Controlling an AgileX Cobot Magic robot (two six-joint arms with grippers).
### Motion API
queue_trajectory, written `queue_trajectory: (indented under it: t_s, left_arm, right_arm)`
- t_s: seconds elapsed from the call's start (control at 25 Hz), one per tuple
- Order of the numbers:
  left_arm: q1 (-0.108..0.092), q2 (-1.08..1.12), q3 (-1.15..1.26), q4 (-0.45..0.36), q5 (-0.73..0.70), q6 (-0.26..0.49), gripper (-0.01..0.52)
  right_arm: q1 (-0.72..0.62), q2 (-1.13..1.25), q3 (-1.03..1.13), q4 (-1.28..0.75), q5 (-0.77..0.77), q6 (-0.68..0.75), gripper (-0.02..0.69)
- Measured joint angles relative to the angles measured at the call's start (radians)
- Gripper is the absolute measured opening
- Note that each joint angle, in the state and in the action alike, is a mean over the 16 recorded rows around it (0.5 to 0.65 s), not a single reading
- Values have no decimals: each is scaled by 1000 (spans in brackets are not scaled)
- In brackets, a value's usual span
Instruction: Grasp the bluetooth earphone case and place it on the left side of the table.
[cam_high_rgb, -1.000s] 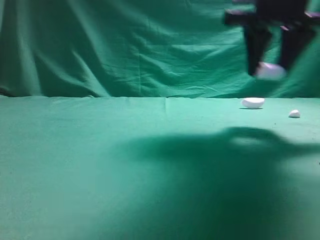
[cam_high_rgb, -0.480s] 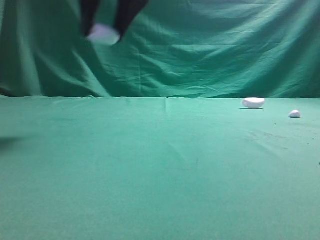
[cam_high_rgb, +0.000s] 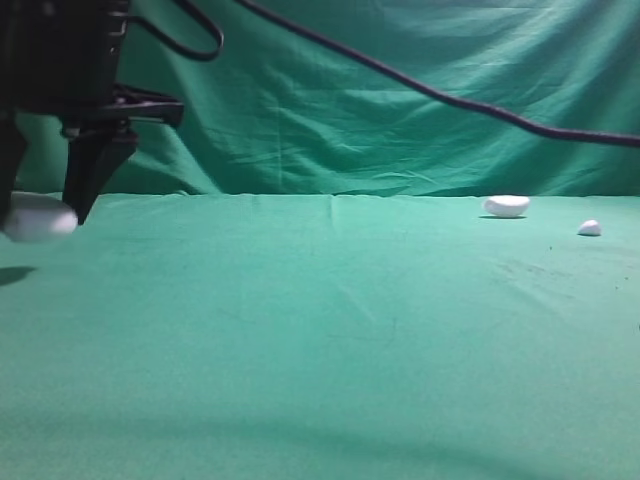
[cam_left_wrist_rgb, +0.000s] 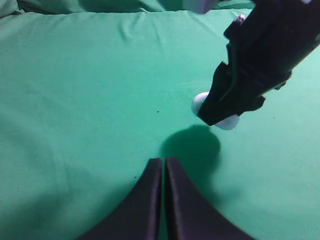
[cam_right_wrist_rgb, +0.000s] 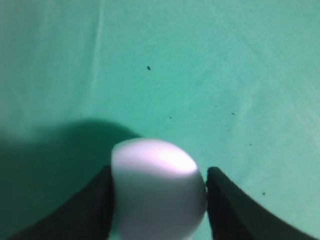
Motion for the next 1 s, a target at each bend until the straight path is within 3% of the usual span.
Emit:
queue_trajectory:
  t_s: [0.16, 0.28, 0.76, 1.0]
  left_arm:
    - [0, 0, 0, 0, 0, 0, 0]
    - [0, 0, 0, 0, 0, 0, 0]
    - [0, 0, 0, 0, 0, 0, 0]
    - [0, 0, 0, 0, 0, 0, 0]
  right_arm:
    - [0, -8, -23, 0, 50, 5, 436]
    - [0, -25, -58, -6, 117, 17, 410]
    - [-67, -214, -165, -27, 364, 79, 67]
    - [-145, -405, -32, -13, 378, 87, 0]
